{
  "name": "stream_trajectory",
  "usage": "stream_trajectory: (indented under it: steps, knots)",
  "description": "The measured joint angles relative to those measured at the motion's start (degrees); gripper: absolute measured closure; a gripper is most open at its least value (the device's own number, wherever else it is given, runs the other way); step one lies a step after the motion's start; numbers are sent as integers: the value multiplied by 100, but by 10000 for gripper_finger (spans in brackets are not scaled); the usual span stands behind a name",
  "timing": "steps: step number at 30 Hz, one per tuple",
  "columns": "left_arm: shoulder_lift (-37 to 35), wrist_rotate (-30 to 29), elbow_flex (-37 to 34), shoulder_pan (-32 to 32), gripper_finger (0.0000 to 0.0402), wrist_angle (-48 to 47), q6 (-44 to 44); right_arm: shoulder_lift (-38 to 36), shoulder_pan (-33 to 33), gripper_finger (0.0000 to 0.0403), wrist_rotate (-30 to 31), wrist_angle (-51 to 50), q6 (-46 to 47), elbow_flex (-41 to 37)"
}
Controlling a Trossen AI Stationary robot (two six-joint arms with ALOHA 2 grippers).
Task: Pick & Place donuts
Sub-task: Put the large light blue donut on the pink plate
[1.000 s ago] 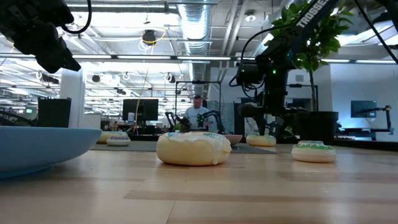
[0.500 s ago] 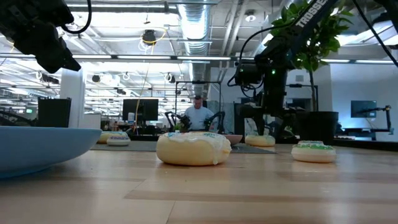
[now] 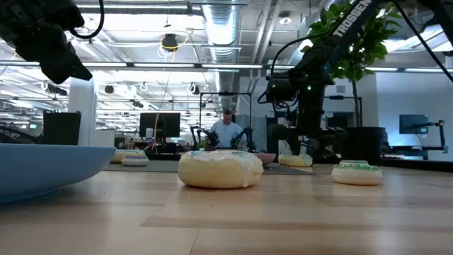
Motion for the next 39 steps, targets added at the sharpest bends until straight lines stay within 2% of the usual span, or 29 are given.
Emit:
stream_trajectory:
  steps: [10, 19, 24, 32, 39]
  knots:
    - [-1, -15, 0, -2, 401, 0, -56, 0, 0, 282, 6, 62, -185, 0]
    - [1, -32, 0, 0, 401, 0, -55, -18, 41, 279, 45, 33, -335, 237]
    - [-1, -32, 0, -2, 401, -2, -55, -333, 158, 278, 225, 2, -502, 423]
    - [-1, -30, 0, -2, 401, -6, -55, -969, 538, 280, 401, 74, -902, 501]
    - [-1, -44, 0, 0, 401, -9, 76, -711, 1156, 278, 268, 269, -1421, 494]
